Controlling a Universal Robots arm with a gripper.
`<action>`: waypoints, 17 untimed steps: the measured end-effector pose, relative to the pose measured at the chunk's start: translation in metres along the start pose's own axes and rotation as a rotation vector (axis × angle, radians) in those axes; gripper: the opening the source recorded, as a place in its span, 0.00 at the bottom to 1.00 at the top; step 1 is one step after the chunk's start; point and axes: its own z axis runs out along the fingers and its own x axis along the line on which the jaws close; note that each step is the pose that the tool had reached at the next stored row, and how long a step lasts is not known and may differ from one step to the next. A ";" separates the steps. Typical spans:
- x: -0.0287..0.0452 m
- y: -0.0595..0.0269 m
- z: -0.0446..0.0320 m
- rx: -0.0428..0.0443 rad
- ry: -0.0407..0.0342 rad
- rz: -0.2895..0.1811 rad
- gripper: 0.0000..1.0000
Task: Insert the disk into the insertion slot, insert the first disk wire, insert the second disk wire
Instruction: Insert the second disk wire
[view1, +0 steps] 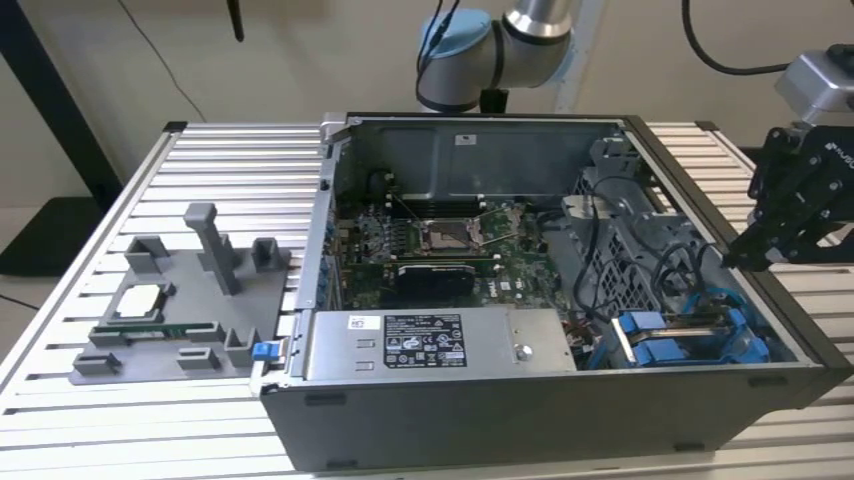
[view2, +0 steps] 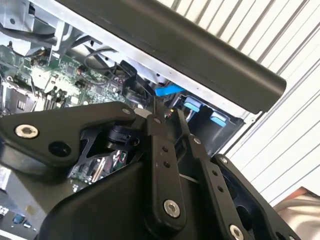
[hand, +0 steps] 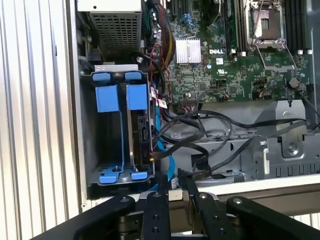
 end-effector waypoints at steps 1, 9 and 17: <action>-0.0016 0.0001 0.0008 -0.0039 0.0002 0.001 1.00; -0.0032 -0.0004 0.0062 -0.0179 0.0015 0.003 1.00; -0.0032 -0.0004 0.0063 -0.0180 0.0014 0.003 0.00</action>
